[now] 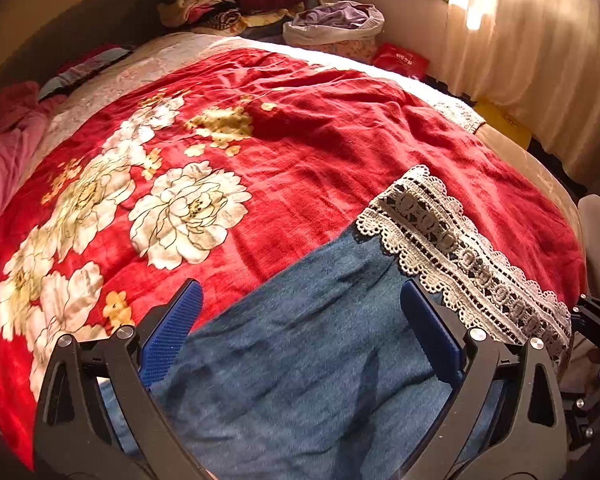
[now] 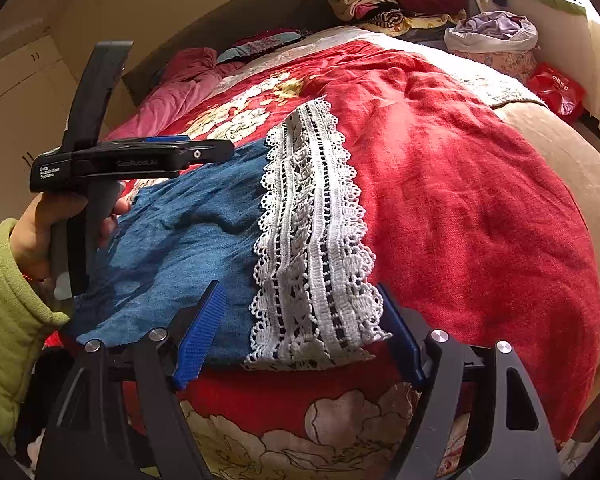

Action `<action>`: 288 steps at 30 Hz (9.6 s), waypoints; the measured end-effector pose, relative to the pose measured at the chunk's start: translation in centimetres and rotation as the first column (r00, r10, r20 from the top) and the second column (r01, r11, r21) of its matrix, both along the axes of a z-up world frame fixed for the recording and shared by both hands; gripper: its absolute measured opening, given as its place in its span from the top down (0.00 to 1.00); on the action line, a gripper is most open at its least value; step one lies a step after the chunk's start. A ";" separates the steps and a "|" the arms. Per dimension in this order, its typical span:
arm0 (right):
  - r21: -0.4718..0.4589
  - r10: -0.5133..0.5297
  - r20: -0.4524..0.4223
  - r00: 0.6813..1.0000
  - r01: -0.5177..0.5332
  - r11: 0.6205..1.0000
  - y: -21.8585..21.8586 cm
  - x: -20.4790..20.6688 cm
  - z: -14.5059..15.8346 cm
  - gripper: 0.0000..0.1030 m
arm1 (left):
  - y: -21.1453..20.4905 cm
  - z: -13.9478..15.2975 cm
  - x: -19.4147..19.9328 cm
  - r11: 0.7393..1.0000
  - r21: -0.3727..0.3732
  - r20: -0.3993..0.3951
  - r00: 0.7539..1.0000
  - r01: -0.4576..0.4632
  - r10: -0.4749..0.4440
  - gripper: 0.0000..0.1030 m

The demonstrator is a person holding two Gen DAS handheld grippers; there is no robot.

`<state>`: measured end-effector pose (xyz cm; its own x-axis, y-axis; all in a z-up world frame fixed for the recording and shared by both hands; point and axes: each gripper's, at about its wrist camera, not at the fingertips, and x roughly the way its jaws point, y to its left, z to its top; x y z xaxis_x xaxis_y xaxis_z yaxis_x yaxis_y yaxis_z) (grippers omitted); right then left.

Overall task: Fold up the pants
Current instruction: 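Grasp the lace hem with both grippers side by side, then lift the lace hem with both grippers and fold it over the pants, then lay the lace hem down and open both grippers, then grasp the elastic cuff end with the left gripper and fold it over, then lay the folded cuff end down and open the left gripper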

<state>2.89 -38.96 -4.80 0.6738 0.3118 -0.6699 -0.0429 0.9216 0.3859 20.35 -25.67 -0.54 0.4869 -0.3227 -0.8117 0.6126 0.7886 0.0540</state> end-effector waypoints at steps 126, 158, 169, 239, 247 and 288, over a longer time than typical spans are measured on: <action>-0.321 0.413 -0.004 0.911 -0.392 0.862 16.2 -0.7 0.6 0.52 | 22.8 -3.5 -17.7 0.780 -0.359 -0.346 0.849 -0.513 0.399 0.90; -0.361 0.434 0.066 0.899 -0.383 0.850 17.7 0.0 4.4 0.52 | 24.9 1.1 -20.8 0.827 -0.261 -0.115 0.867 -0.498 0.486 0.55; -0.363 0.421 0.128 0.898 -0.352 0.862 19.5 0.5 6.9 0.11 | 28.1 2.8 -21.8 0.791 -0.257 -0.047 0.825 -0.555 0.563 0.36; 0.042 0.862 0.145 0.485 -0.874 0.484 33.9 13.7 9.3 0.62 | 33.2 -2.5 -18.1 0.538 -0.561 -0.408 0.775 -0.629 0.482 0.37; 0.041 0.816 0.190 0.546 -0.835 0.549 27.8 13.8 10.3 0.62 | 27.6 0.5 -16.6 0.613 -0.580 -0.356 0.844 -0.537 0.402 0.37; -0.284 0.540 0.163 0.825 -0.485 0.827 14.9 2.3 8.4 0.24 | 21.2 2.8 -18.9 0.839 -0.378 -0.148 0.920 -0.391 0.362 0.19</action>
<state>5.21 -24.08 3.63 0.5985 0.5177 -0.6114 -0.5937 0.7990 0.0955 1.44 -4.49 2.31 0.5841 -0.4236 -0.6923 0.2545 0.9056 -0.3394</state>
